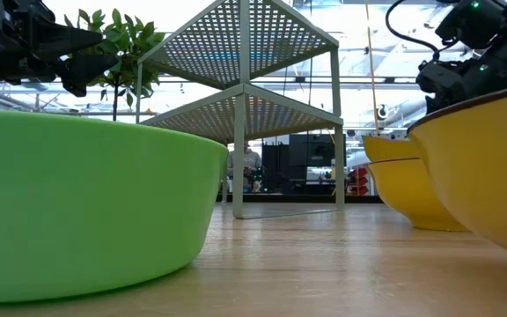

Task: Pick & Place Mini bowls
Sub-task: Put the top yellow patterned bowl on the shelf

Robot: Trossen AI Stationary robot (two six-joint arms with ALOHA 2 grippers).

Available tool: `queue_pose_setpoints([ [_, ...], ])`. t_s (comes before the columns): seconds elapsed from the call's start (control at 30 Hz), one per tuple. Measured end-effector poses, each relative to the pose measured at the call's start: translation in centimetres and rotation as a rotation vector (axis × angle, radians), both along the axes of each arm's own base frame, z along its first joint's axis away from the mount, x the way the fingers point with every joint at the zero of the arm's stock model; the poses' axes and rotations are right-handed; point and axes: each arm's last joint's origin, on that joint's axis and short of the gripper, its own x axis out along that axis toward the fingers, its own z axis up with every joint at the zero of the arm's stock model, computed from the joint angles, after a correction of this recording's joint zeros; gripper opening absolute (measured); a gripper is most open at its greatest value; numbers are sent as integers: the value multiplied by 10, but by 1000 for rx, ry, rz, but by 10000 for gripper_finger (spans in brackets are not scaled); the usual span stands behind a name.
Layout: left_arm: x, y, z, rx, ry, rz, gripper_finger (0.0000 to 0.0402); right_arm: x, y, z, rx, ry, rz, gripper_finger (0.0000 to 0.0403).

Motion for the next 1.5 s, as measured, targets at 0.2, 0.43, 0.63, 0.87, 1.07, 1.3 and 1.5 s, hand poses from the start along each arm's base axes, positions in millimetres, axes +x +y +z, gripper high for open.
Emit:
queue_pose_setpoints([
  [0.2, 0, 0, 0, 0, 0, 0, 269, -3, 1, 3, -12, -30, 6, 11],
  [0.43, 0, 0, 0, 0, 0, 0, 269, -7, 2, 7, -19, -70, 9, 11],
  [0.63, 0, 0, 0, 0, 0, 0, 269, -10, 2, 10, -25, -96, 9, 11],
  [0.87, 0, 0, 0, 0, 0, 0, 269, -12, 3, 12, -30, -118, 9, 11],
  [1.07, 0, 0, 0, 0, 0, 0, 269, -14, 3, 14, -38, -139, 11, 11],
  [1.3, 0, 0, 0, 0, 0, 0, 269, -17, 4, 16, -45, -167, 11, 11],
  [1.5, 0, 0, 0, 0, 0, 0, 269, -19, 5, 18, -57, -184, 12, 11],
])
